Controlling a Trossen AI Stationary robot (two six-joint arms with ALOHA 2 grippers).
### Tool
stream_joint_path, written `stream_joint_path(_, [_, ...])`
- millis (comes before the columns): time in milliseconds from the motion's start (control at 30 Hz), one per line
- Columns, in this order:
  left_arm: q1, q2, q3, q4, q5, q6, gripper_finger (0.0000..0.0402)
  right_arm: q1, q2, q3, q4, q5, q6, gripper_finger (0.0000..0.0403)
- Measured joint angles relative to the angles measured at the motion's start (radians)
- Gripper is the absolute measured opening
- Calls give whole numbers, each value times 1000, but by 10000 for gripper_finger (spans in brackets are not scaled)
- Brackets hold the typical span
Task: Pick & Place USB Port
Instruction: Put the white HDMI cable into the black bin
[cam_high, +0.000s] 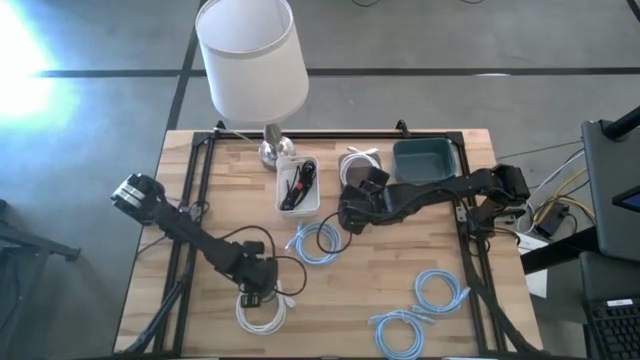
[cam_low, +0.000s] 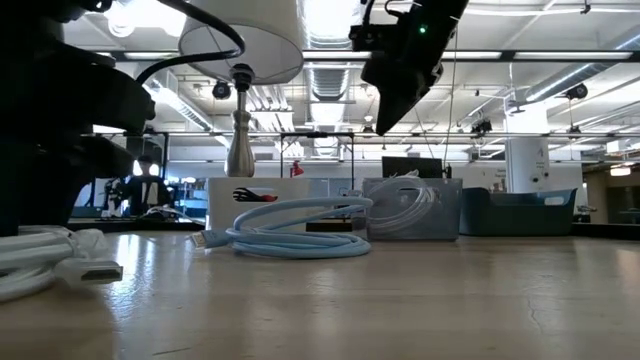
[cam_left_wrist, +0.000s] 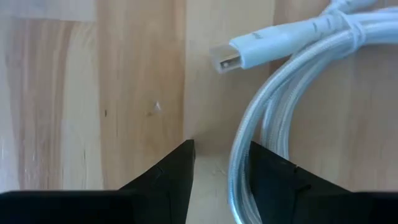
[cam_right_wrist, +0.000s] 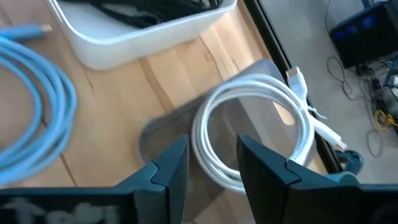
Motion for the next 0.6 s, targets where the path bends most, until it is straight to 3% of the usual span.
stream_joint_path(333, [1, 2, -2, 12, -59, -51, 135, 1, 0, -2, 44, 0, 0, 115])
stream_joint_path(433, [1, 5, 8, 19, -93, -43, 105, 1, 0, -2, 45, 0, -2, 111])
stream_joint_path(600, [5, 8, 23, 53, -288, -2, 29, 1, 0, -2, 46, 0, -4, 104])
